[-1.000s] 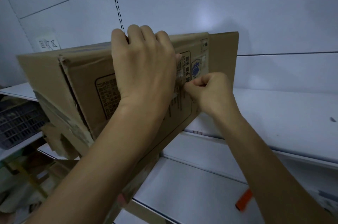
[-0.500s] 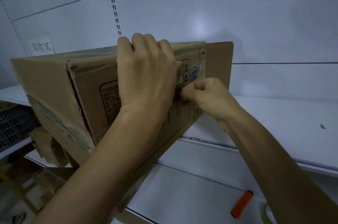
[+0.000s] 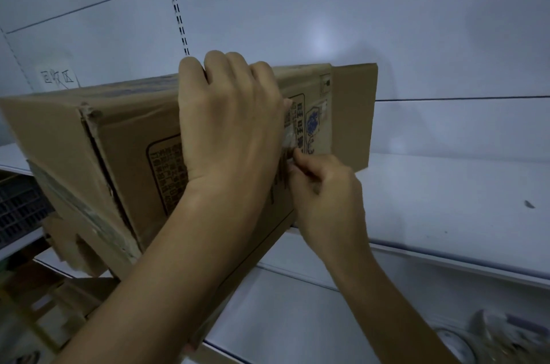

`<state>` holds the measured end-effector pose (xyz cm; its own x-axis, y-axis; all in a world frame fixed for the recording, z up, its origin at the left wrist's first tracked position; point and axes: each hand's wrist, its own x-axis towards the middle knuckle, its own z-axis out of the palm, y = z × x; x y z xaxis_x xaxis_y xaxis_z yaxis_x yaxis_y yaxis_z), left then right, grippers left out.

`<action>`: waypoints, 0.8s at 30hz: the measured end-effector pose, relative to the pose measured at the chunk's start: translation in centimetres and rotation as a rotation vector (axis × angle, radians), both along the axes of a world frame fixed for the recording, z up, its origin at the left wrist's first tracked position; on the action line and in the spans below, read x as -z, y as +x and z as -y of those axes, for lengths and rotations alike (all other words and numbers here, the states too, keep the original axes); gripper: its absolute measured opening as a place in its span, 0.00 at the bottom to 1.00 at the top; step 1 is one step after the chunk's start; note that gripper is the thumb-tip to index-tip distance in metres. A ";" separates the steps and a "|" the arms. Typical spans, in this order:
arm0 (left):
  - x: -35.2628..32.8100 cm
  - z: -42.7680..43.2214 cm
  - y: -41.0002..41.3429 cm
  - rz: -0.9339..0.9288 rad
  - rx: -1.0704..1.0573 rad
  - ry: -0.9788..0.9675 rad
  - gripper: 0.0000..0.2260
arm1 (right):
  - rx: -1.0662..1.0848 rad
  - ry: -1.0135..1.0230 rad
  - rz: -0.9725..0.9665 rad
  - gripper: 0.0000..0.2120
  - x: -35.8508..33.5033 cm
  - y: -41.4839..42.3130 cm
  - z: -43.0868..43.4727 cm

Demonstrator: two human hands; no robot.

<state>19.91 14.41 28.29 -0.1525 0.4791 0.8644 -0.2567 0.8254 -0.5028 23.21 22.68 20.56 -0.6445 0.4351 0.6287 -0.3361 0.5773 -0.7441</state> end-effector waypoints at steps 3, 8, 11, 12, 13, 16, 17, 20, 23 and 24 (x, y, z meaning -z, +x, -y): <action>0.0 0.0 0.0 -0.009 -0.005 0.001 0.19 | 0.019 0.000 0.070 0.09 -1.1 0.1 -1.1; 0.2 0.0 -0.3 0.007 -0.006 -0.017 0.18 | -0.010 -0.056 0.153 0.05 -2.6 -1.0 -2.6; 0.2 0.0 0.0 0.055 -0.004 -0.020 0.17 | -0.120 -0.142 0.215 0.07 -3.3 -1.3 -3.5; 0.2 0.0 0.1 0.074 -0.004 -0.012 0.17 | -0.147 -0.154 0.242 0.07 -3.6 -1.3 -3.7; 0.2 0.0 0.2 0.093 -0.003 0.005 0.15 | -0.163 -0.151 0.268 0.08 -3.8 -1.3 -3.9; -0.1 0.1 0.4 0.139 -0.005 0.063 0.12 | -0.175 -0.099 0.335 0.11 -4.6 -1.6 -4.0; -0.1 0.0 0.4 0.148 0.003 0.069 0.12 | -0.181 -0.089 0.352 0.12 -4.8 -1.7 -4.0; -0.2 0.0 0.5 0.158 0.025 0.064 0.12 | -0.215 -0.070 0.385 0.13 -5.3 -2.0 -4.0; -0.2 0.0 0.6 0.146 0.025 0.070 0.13 | -0.274 -0.084 0.409 0.14 -5.3 -1.9 -4.1; -0.2 0.0 0.7 0.146 0.029 0.079 0.13 | -0.291 -0.089 0.415 0.12 -5.3 -1.9 -4.2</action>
<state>20.59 14.40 28.52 -0.2662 0.4167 0.8692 -0.1611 0.8698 -0.4663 21.32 26.91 25.88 -0.9345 0.2402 0.2626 -0.1392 0.4323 -0.8909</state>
